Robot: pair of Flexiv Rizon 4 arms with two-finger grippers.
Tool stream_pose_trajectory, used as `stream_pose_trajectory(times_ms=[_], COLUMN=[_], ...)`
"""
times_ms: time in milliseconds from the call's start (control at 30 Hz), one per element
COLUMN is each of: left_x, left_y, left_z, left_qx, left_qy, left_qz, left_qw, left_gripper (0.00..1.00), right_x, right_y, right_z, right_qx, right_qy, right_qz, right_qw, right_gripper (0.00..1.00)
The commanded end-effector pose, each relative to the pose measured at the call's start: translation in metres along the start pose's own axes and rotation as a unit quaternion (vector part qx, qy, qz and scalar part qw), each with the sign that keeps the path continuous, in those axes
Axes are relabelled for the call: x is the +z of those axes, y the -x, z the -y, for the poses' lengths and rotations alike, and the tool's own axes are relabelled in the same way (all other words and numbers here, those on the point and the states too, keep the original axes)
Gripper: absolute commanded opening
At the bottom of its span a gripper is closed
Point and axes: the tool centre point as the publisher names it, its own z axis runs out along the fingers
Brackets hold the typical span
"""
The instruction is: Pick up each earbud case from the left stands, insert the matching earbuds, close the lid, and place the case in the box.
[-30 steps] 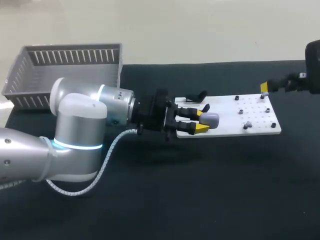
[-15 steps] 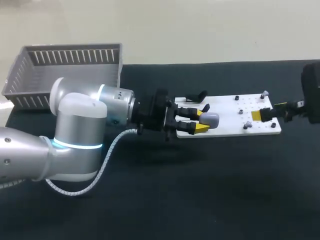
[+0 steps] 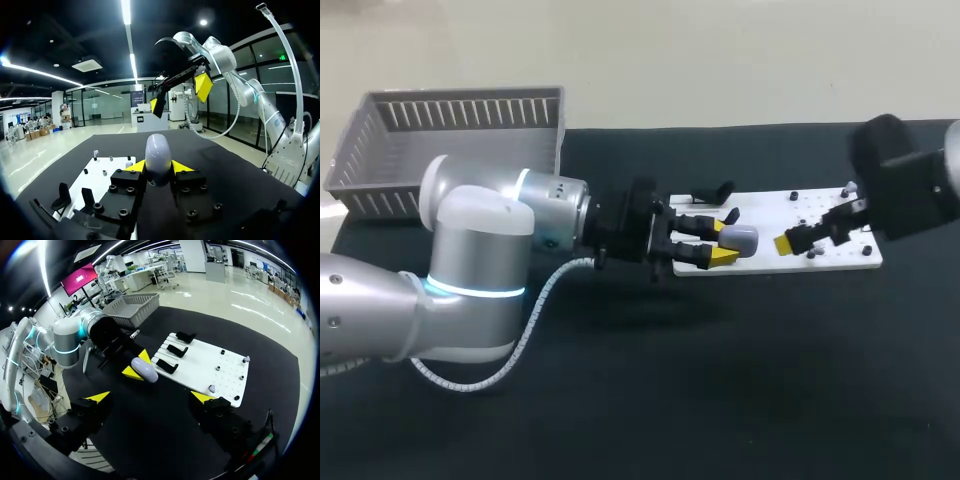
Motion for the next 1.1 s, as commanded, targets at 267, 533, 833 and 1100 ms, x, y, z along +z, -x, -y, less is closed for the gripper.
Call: stream_pose_trajectory(times_ms=[267, 533, 833, 1100], left_x=[0.0, 0.0, 0.0, 0.0], left_y=[-0.001, -0.001, -0.001, -0.001], left_z=[0.001, 0.001, 0.001, 0.001], left_qx=[0.001, 0.001, 0.001, 0.001], left_qy=[0.002, 0.002, 0.002, 0.002], left_qz=[0.002, 0.002, 0.002, 0.002], left_qw=[1.0, 1.0, 1.0, 1.0], left_gripper=[0.0, 0.0, 0.0, 0.0], right_x=[0.026, 0.04, 0.049, 0.055], right_y=[-0.002, -0.001, 0.003, 0.007], right_z=[-0.004, -0.002, 0.003, 0.005], right_qx=[0.006, 0.004, 0.006, 0.007], right_qy=[-0.061, -0.071, -0.073, -0.074], right_qz=[-0.033, -0.046, -0.05, -0.054], right_qw=[0.998, 0.996, 0.996, 0.996], right_gripper=[1.0, 1.0, 1.0, 1.0])
